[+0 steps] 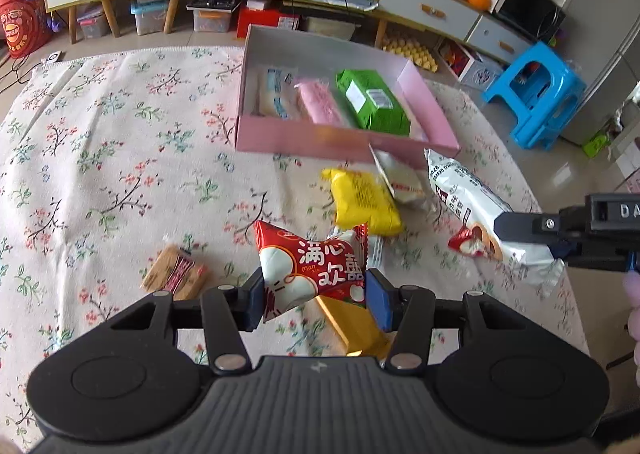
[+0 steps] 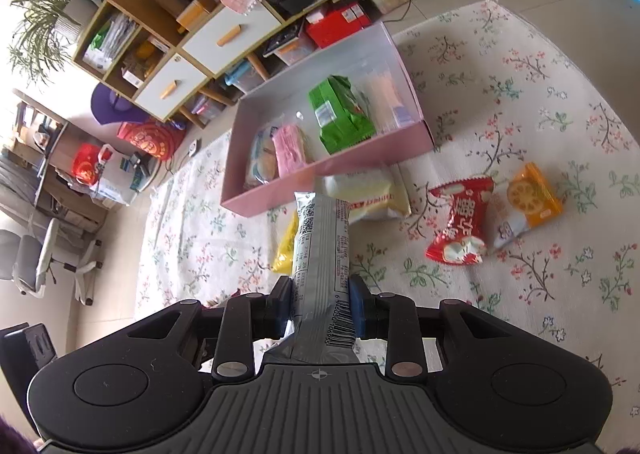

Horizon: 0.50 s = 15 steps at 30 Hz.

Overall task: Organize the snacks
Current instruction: 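Carry the red candy pack and silver bar into the pink box, open both tools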

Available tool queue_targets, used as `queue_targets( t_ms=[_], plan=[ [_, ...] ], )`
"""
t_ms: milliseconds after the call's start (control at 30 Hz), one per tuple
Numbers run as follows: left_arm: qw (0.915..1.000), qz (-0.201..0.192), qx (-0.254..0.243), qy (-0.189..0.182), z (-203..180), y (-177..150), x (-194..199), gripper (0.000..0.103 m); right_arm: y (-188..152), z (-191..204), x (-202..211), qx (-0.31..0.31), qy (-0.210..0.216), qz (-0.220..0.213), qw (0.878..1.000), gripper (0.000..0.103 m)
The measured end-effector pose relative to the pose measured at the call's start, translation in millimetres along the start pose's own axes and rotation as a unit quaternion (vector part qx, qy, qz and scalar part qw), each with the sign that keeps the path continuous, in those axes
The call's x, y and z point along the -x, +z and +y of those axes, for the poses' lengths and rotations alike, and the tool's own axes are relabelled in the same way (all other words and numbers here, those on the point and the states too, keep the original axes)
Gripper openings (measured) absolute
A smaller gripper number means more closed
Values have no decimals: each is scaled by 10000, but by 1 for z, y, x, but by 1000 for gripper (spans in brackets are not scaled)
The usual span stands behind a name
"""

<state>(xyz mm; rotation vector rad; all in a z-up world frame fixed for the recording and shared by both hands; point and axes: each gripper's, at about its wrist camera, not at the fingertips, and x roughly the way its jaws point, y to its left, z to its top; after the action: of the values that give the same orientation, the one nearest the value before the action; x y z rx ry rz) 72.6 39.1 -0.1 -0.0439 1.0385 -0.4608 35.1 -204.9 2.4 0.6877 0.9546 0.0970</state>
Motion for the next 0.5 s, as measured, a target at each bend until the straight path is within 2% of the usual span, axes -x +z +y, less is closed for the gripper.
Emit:
queue_targets(
  t_ms=[300, 500],
  plan=[
    [9999, -40, 145, -44, -4, 23, -9, 48, 19, 2, 5, -30, -86, -186, 9998, 29],
    [9999, 69, 87, -15, -10, 46, -23, 48, 43, 0, -6, -56, -244, -60, 9997, 29]
  ],
)
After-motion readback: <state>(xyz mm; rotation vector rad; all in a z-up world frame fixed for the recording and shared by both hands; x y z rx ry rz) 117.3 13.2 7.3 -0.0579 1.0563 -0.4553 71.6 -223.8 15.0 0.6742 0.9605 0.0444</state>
